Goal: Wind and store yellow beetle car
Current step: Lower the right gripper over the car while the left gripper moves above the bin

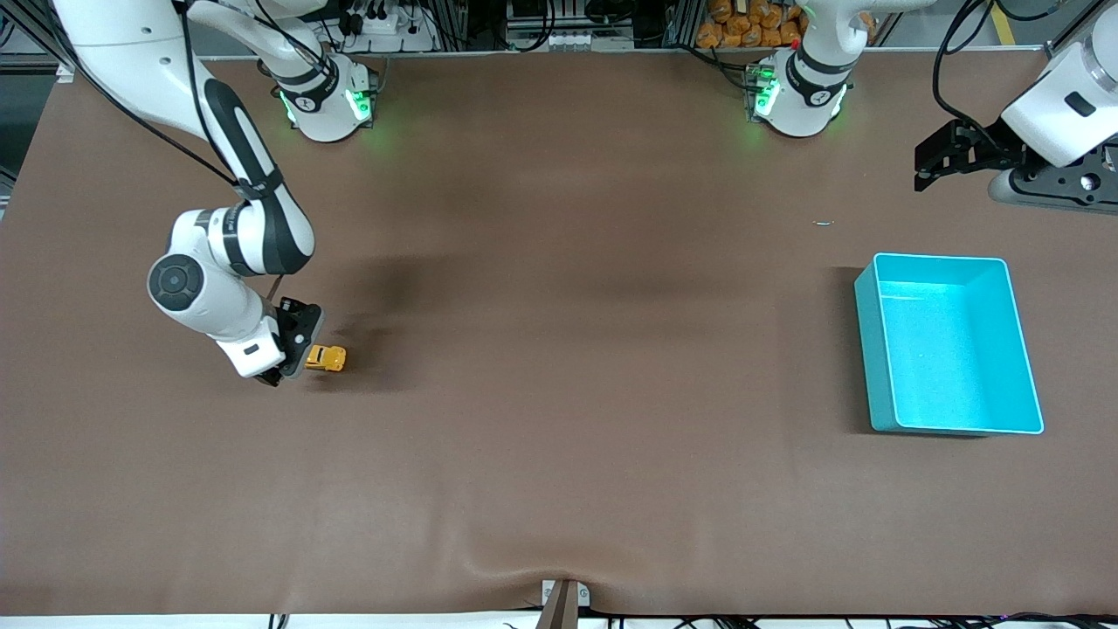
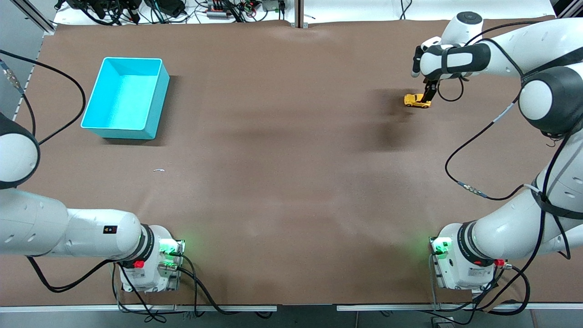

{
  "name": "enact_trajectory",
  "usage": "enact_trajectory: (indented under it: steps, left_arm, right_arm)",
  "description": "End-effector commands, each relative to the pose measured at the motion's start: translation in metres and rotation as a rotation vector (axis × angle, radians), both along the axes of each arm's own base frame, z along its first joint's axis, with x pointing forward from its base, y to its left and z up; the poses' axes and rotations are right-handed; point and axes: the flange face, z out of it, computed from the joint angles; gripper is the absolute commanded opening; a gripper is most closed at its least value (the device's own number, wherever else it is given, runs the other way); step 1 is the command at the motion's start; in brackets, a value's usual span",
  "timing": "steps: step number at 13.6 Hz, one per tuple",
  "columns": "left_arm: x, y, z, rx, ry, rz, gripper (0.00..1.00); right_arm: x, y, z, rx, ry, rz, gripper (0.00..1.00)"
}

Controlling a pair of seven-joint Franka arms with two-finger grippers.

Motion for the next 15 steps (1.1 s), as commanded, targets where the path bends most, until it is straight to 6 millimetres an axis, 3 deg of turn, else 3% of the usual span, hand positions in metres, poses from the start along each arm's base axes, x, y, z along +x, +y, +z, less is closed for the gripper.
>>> enact_trajectory:
  steps: [1, 5, 7, 9, 11, 13, 15]
  left_arm:
    - [0.002, -0.001, -0.003, -0.004, 0.011, 0.013, 1.0]
    - [0.012, -0.006, -0.018, -0.014, 0.024, 0.006, 1.0]
    - [0.022, -0.006, -0.036, -0.013, 0.056, 0.006, 1.0]
    - [0.03, 0.0, -0.052, -0.005, 0.083, 0.016, 1.0]
    - [0.041, -0.004, -0.07, -0.006, 0.097, 0.01, 1.0]
    - [0.045, -0.008, -0.081, -0.002, 0.105, 0.033, 1.0]
    - [0.04, -0.015, -0.09, -0.001, 0.103, 0.063, 1.0]
  right_arm:
    - [0.002, 0.003, -0.008, 0.001, -0.003, 0.07, 0.93]
    - [-0.001, 0.011, -0.021, 0.002, 0.008, 0.12, 0.86]
    - [-0.002, 0.011, -0.025, 0.001, 0.016, 0.143, 0.72]
    - [-0.002, 0.012, -0.028, 0.001, 0.021, 0.152, 0.66]
    - [-0.003, 0.013, -0.032, 0.0, 0.026, 0.19, 0.5]
    - [-0.003, 0.013, -0.034, 0.001, 0.029, 0.227, 0.37]
    - [-0.003, 0.012, -0.036, 0.0, 0.03, 0.235, 0.31]
